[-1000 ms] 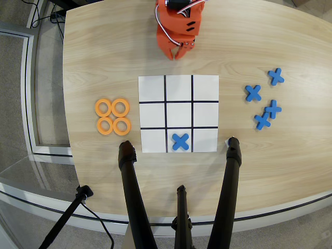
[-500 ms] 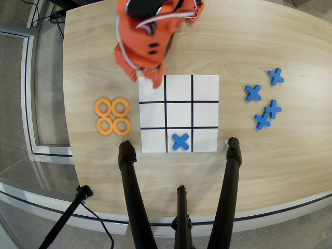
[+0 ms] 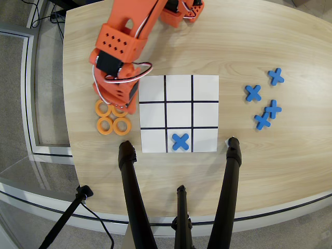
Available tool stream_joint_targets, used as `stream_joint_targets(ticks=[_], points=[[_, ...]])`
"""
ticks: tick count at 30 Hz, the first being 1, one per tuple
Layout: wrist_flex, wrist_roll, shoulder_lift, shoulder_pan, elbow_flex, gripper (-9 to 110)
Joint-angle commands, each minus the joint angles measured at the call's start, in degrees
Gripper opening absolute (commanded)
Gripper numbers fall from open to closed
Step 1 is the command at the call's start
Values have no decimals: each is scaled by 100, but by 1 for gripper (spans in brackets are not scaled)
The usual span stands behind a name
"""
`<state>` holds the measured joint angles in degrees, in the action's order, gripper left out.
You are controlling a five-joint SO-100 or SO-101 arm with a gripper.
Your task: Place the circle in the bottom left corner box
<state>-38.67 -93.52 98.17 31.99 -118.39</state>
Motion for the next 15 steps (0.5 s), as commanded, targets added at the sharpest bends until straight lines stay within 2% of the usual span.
stream_joint_targets(ticks=[1,15], points=[[105,-44,-255,26,396,20],[457,123,-782,-299,343,20]])
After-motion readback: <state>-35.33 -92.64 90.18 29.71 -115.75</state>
